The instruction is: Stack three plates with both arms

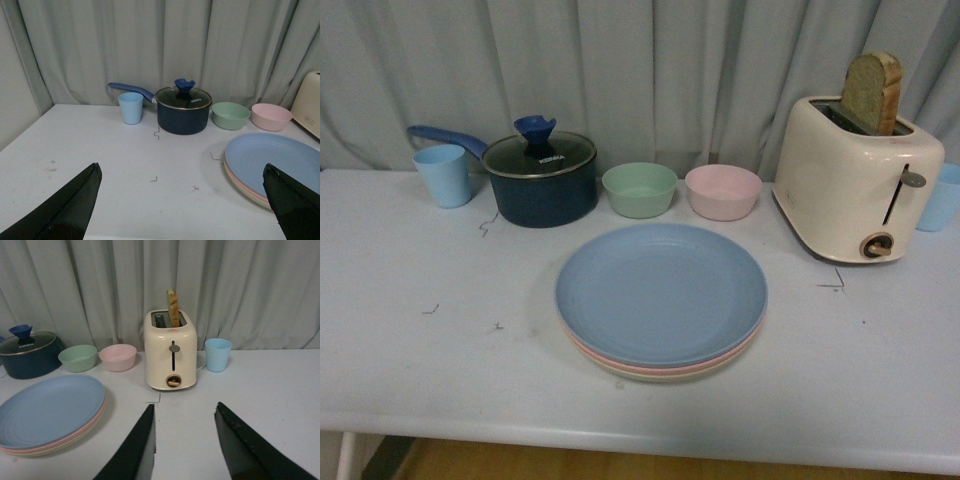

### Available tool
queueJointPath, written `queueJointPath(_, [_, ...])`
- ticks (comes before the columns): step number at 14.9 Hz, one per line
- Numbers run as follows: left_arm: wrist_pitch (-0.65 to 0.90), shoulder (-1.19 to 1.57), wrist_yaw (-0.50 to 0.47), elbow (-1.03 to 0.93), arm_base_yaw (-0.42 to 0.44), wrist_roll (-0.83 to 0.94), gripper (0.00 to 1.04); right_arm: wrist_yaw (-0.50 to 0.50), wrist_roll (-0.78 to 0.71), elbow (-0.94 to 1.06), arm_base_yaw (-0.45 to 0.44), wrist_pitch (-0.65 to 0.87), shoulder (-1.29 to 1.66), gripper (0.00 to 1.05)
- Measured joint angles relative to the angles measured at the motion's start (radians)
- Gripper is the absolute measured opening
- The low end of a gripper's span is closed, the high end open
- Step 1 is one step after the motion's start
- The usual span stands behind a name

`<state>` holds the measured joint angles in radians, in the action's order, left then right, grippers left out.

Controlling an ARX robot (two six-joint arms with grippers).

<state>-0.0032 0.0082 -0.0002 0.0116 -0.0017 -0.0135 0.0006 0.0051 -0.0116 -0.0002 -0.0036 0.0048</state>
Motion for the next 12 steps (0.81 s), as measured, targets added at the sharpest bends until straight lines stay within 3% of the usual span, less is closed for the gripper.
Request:
queueJointPath(5, [0.0, 0.0, 0.0, 0.0, 0.0, 0.0, 0.98, 0.0, 0.0, 0.0, 0.0, 0.0, 0.0, 0.95])
queueJointPath(6, [0.0, 0.0, 0.0, 0.0, 0.0, 0.0, 0.98, 0.0, 0.0, 0.0, 0.0, 0.0, 0.0, 1.0])
queueJointPath(12, [0.0, 0.0, 0.0, 0.0, 0.0, 0.0, 0.98, 0.0, 0.0, 0.0, 0.0, 0.0, 0.0, 0.98])
